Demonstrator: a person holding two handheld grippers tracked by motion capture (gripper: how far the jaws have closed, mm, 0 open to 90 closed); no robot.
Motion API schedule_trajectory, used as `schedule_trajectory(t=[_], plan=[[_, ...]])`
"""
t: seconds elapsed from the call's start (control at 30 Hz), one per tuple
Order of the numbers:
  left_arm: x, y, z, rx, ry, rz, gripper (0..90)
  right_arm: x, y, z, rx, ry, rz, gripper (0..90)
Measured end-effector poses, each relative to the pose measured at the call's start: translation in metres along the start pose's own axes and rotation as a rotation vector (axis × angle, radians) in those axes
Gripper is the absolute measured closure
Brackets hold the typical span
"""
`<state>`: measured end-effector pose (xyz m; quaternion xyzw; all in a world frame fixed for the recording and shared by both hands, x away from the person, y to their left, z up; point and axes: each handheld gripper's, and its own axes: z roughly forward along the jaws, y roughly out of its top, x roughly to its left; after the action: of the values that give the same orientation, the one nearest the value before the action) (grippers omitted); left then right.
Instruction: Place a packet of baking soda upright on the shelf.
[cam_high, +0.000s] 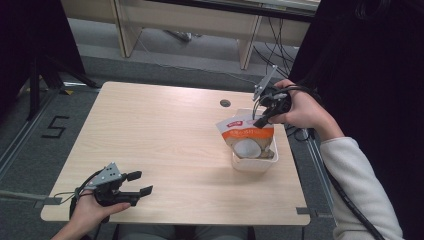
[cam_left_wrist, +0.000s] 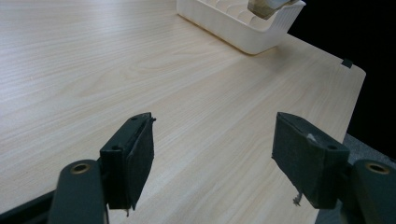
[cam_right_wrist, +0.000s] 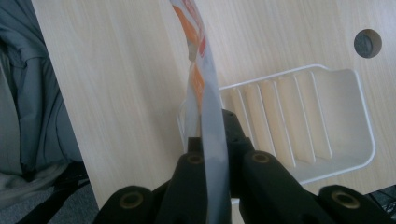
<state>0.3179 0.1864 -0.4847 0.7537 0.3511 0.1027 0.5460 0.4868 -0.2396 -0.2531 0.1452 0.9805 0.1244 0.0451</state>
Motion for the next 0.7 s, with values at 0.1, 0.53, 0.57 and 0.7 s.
schedule_trajectory(t=[0.1,0.53,0.57,0.7], plan=[[0.0,0.0,-0.0001,0.0,0.0,-0.001,28.7,-0.0002,-0.002,0.0004,0.004,0.002,0.002,90.0],[0.0,0.0,0.0,-0.001,0.0,-0.002,28.7,-0.0033,-0.0069,0.0074,0.04,-0.004,-0.03,90.0],[0.0,0.0,0.0,0.0,0.0,-0.001,28.7,-0.0036,-0.0074,0.0073,0.041,-0.006,-0.035,90.0],[-0.0001,0.0,0.0001,0.0,0.0,0.001,28.7,-0.0041,-0.0093,0.0086,0.049,-0.002,-0.038,90.0]])
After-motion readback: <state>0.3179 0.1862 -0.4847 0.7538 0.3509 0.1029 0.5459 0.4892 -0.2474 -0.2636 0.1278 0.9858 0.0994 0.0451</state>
